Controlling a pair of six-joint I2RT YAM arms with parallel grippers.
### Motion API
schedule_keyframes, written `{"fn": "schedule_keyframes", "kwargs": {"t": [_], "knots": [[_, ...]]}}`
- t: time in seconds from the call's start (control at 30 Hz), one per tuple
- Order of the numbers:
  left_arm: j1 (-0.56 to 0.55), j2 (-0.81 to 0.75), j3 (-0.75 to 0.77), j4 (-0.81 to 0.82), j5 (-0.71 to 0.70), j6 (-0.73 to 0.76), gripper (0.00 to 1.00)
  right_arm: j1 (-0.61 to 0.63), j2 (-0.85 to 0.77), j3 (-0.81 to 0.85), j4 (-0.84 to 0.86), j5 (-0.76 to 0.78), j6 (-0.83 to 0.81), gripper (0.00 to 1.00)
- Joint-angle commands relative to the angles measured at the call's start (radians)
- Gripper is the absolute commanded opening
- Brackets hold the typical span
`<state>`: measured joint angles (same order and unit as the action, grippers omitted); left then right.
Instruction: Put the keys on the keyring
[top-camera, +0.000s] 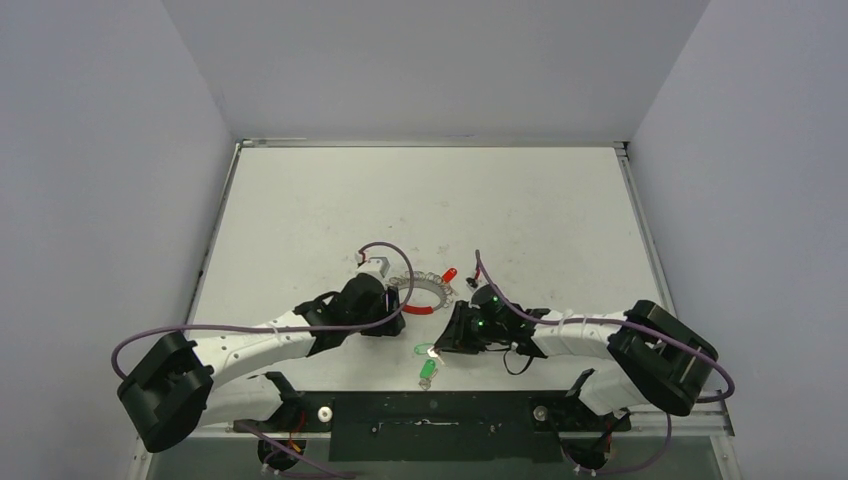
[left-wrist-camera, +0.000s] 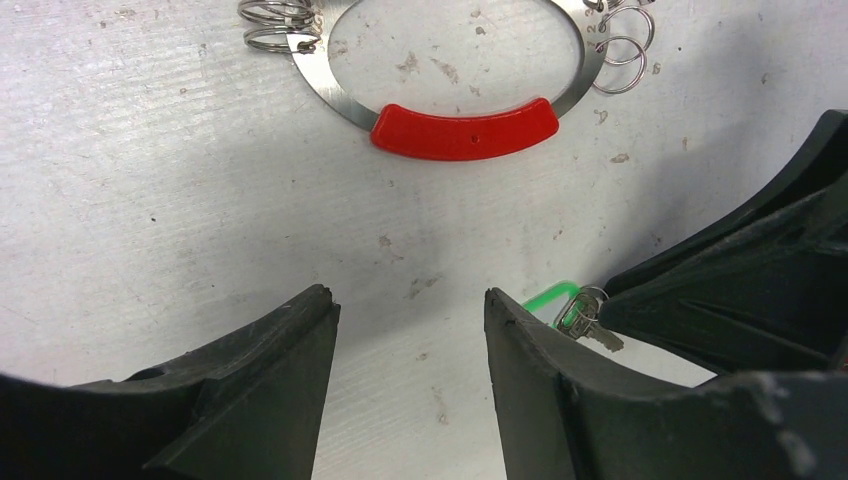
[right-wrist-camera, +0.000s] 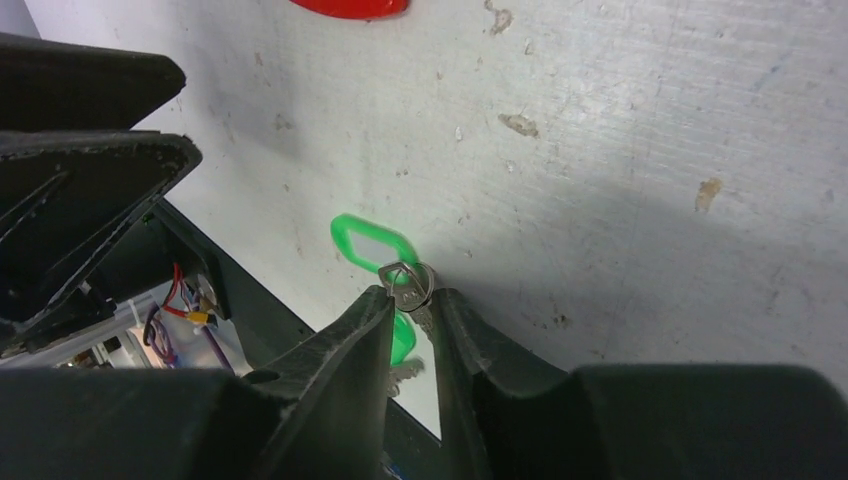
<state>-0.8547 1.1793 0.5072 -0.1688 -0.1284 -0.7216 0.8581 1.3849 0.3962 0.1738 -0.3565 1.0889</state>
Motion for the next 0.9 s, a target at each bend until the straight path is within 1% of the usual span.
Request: {"fn": "schedule_keyframes", "kwargs": {"t": [0.0,0.07,0.17,0.23,0.47,0.67,0.7,0.73,0.8,0.83,0.87], "knots": [[-0.003,-0.044,-0.006,0.010,-0.027,-0.008,0.54,-0.004,0.027,0.029,0.015,0.031,-0.002,0.20],[-0.003,-0.052,-0.013,0.006,-0.032,-0.009,0.54,-0.008,0.021,0.045,-0.009,0.036,-0.021,0.17],[-0.003,-0.059,-0.024,0.005,-0.035,-0.012,0.54,-0.018,0.005,0.075,-0.064,0.055,-0.080,0.09],[-0.003,-0.061,-0.028,0.005,-0.033,-0.015,0.54,-0.033,-0.003,0.095,-0.103,0.063,-0.124,0.00],[-0.003,-0.054,-0.037,0.019,-0.008,-0.015,0.54,-0.095,-0.069,0.156,-0.270,0.097,-0.258,0.00],[-0.003,-0.035,-0.037,0.042,-0.002,-0.015,0.54,-0.136,-0.190,0.205,-0.492,0.239,-0.389,0.00],[-0.003,-0.034,-0.035,0.041,-0.006,-0.017,0.54,-0.148,-0.216,0.204,-0.512,0.253,-0.405,0.01],[-0.003,-0.035,-0.036,0.041,-0.012,-0.024,0.54,-0.162,-0.240,0.202,-0.534,0.273,-0.415,0.08],[-0.002,-0.044,-0.046,0.057,-0.014,-0.041,0.54,-0.185,-0.286,0.193,-0.564,0.307,-0.427,0.18],[-0.003,-0.050,-0.053,0.071,-0.016,-0.044,0.54,-0.193,-0.306,0.186,-0.569,0.324,-0.430,0.25],[0.000,-0.055,-0.060,0.082,-0.019,-0.053,0.54,-0.203,-0.323,0.179,-0.568,0.331,-0.431,0.34]]}}
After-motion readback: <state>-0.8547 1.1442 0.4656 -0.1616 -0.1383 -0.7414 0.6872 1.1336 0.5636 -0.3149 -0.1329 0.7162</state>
